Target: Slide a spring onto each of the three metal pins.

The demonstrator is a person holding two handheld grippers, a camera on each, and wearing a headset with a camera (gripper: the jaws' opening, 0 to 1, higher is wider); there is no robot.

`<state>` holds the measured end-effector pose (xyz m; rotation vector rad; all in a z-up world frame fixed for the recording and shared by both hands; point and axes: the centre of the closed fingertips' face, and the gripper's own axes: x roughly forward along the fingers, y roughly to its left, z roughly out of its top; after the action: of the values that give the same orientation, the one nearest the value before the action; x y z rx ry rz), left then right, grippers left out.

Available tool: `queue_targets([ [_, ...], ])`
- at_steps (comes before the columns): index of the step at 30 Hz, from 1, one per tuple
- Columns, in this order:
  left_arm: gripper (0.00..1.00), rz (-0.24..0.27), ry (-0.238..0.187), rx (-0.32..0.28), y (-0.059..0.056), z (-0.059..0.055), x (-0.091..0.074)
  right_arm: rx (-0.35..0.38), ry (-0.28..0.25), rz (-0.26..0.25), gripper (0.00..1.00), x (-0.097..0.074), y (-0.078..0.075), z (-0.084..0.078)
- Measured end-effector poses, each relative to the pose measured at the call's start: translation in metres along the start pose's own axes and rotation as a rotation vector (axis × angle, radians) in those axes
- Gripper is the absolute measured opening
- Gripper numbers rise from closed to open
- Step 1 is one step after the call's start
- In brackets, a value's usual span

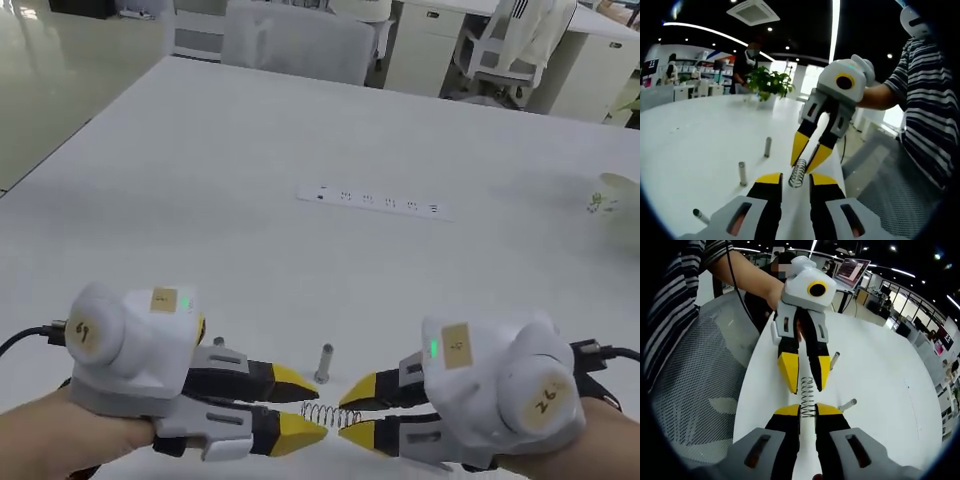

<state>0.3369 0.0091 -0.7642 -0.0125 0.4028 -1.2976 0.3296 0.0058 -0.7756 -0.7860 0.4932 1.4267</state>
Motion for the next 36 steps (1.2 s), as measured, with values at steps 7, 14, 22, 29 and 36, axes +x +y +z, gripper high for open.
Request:
queue_targets([
  [7,0.05,-0.009,-0.003,0.002,-0.0017,0.0009,0.0011,-0.015,0.000,0.002,0.08,-0.0004,0.0001,0.0021],
  [14,0.05,-0.009,-0.001,0.006,-0.0030,-0.0001,0.0015,-0.014,-0.007,0.003,0.08,-0.0015,0.0007,0.0036],
  [22,0.03,-0.017,-0.012,0.027,-0.0059,0.0021,0.0037,-0.018,-0.002,0.005,0.07,-0.0027,0.0007,0.0021],
  [29,0.03,-0.027,-0.017,0.023,-0.0078,0.0028,0.0035,-0.019,-0.010,0.014,0.07,-0.0041,0.0018,0.0021],
  [36,0.02,-0.043,-0.015,0.029,-0.0104,0.0034,0.0025,-0.007,-0.028,0.027,0.08,-0.0048,0.0041,0.0031],
])
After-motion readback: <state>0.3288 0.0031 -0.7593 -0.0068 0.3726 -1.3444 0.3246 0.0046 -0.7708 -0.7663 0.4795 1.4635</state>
